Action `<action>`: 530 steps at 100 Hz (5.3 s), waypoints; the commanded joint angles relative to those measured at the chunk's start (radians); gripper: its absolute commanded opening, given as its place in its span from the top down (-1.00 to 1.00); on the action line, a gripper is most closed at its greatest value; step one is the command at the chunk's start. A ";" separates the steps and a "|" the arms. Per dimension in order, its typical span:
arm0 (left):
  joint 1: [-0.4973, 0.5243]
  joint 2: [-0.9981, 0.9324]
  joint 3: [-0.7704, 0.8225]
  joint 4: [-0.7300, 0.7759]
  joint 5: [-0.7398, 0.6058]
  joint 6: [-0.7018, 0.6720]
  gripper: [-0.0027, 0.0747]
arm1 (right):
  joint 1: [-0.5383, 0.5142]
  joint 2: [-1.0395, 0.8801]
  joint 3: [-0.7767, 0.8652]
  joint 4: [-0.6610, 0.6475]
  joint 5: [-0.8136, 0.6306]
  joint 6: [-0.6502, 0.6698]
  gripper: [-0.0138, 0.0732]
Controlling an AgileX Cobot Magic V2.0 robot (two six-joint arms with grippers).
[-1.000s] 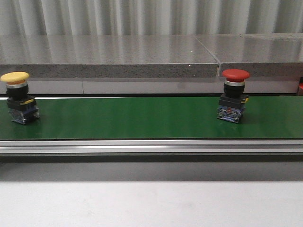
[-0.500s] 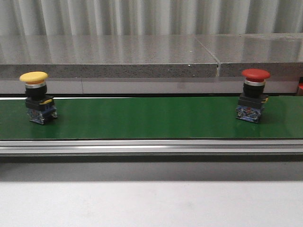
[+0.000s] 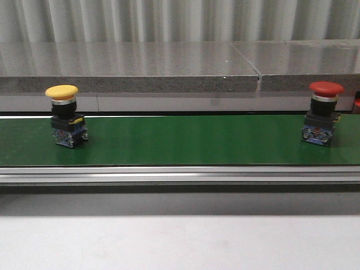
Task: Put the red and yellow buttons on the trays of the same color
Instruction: 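Lower the right gripper onto the red button at the belt's end and grasp, then carry the red button into the red tray and open the right gripper, then move the right gripper to the yellow button on the belt and grasp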
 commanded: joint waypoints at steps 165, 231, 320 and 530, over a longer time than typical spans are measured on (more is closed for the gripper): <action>-0.008 0.004 -0.027 -0.001 -0.088 -0.001 0.98 | -0.044 0.670 -0.466 -0.011 -0.024 -0.039 0.38; -0.008 0.004 -0.027 -0.001 -0.088 -0.001 0.98 | -0.447 0.914 -0.792 -0.009 -0.044 -0.038 0.38; -0.008 0.004 -0.027 -0.001 -0.088 -0.001 0.98 | -0.447 1.123 -0.844 0.018 -0.253 -0.038 0.38; -0.008 0.004 -0.027 -0.013 -0.089 -0.001 0.98 | -0.116 0.231 -0.266 0.035 0.168 -0.146 -0.69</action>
